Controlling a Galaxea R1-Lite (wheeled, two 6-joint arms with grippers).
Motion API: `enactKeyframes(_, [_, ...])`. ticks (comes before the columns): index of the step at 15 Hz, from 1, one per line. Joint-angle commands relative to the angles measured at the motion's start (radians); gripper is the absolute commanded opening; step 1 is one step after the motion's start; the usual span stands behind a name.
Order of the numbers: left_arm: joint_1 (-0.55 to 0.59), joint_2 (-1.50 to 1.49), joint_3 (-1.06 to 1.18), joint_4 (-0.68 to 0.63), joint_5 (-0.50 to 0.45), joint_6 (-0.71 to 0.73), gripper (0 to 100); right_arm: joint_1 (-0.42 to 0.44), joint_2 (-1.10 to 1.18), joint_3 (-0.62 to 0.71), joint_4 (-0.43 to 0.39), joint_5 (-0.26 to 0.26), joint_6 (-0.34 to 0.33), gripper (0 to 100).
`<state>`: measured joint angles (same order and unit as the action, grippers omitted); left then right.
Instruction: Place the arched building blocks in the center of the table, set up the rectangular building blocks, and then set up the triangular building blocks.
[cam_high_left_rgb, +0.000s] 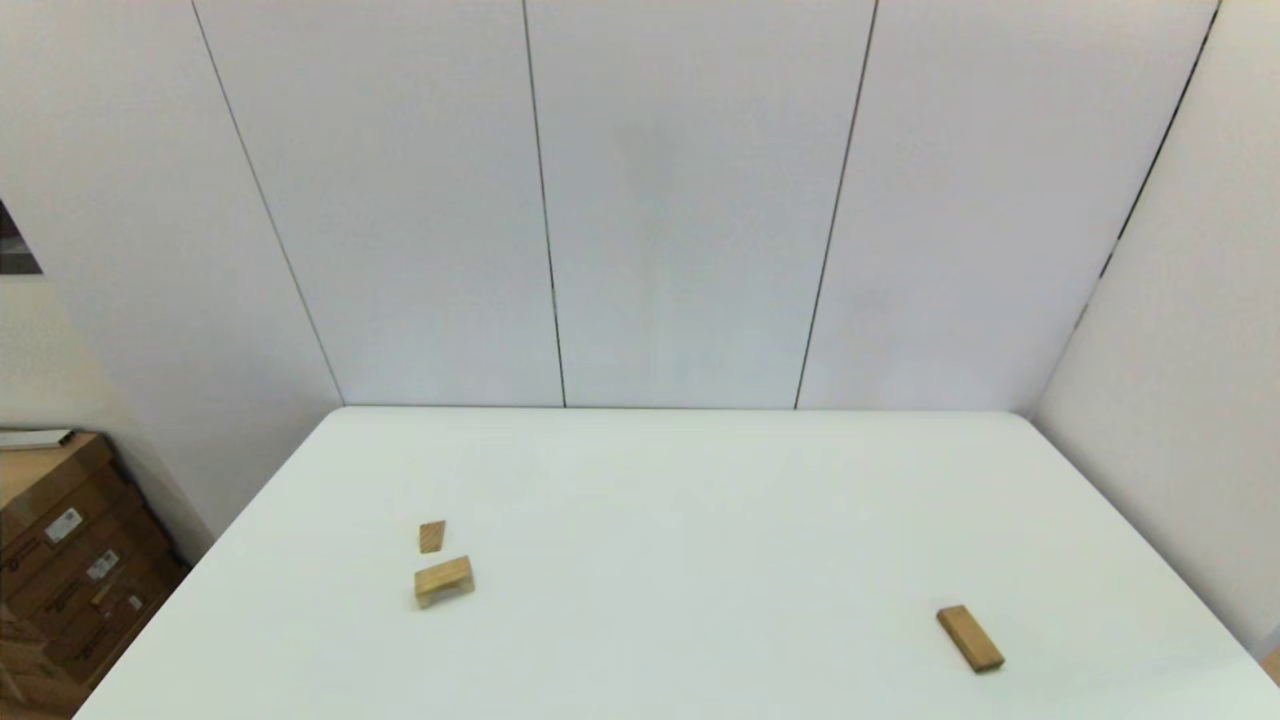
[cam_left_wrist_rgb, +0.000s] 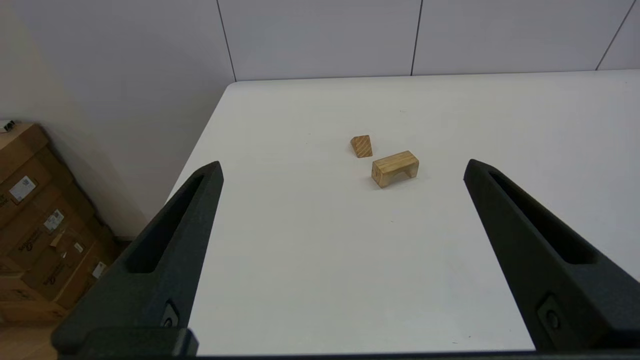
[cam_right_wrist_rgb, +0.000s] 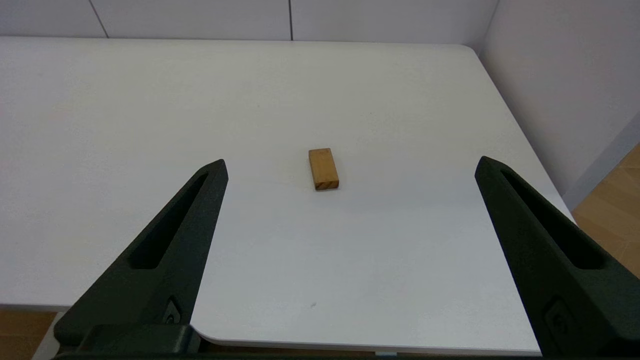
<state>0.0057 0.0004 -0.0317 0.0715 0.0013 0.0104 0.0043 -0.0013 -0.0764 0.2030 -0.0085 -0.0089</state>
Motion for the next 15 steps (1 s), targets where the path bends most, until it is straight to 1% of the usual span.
enactKeyframes(1, [0.0, 0.001, -0.001, 0.001, 0.0, -0.001, 100, 0.0, 0.0, 0.0, 0.001, -0.001, 0.0, 100])
enactKeyframes(15, [0.0, 0.001, -0.001, 0.001, 0.0, -0.009, 100, 0.0, 0.0, 0.0, 0.003, -0.001, 0.0, 100])
